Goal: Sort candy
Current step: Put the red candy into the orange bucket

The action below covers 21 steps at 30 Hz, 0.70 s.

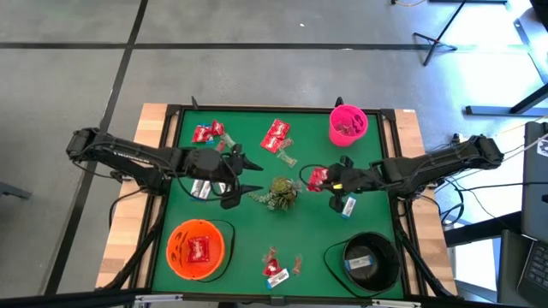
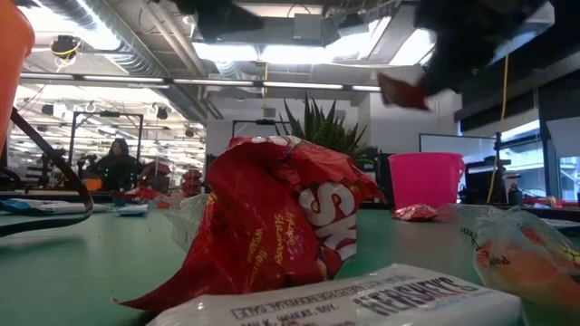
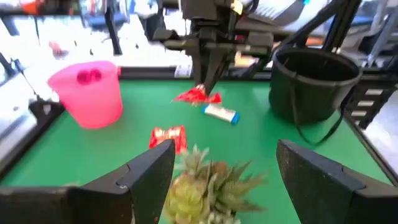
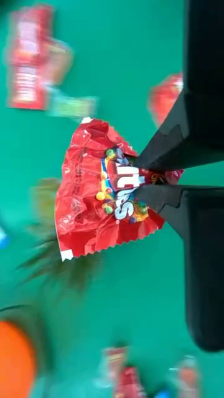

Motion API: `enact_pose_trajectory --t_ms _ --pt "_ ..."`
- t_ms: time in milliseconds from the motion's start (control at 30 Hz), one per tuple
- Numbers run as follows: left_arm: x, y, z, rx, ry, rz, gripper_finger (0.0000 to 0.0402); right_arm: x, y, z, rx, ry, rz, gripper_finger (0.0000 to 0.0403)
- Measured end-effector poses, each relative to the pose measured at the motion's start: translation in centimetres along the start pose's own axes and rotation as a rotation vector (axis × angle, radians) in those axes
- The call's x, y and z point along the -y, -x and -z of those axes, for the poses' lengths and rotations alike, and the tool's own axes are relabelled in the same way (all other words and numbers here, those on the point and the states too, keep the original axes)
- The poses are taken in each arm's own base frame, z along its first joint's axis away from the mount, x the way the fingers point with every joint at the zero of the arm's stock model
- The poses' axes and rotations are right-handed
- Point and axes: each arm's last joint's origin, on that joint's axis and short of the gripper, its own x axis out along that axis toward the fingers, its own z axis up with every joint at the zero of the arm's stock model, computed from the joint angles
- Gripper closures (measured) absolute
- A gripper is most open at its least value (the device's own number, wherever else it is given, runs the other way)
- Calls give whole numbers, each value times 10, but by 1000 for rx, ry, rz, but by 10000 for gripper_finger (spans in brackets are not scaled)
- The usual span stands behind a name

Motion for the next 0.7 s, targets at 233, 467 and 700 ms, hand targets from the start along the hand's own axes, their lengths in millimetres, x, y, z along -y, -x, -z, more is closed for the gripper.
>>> enact_pose_trajectory --t_ms 233,467,700 --pt "1 1 -11 112 -21 -17 130 -8 1 -32 294 75 88 366" --pt "0 -3 -16 180 -2 -91 130 -14 -12 -49 480 131 268 365" --pt "-4 -21 -12 232 77 -212 130 -19 -34 -53 537 183 459 364"
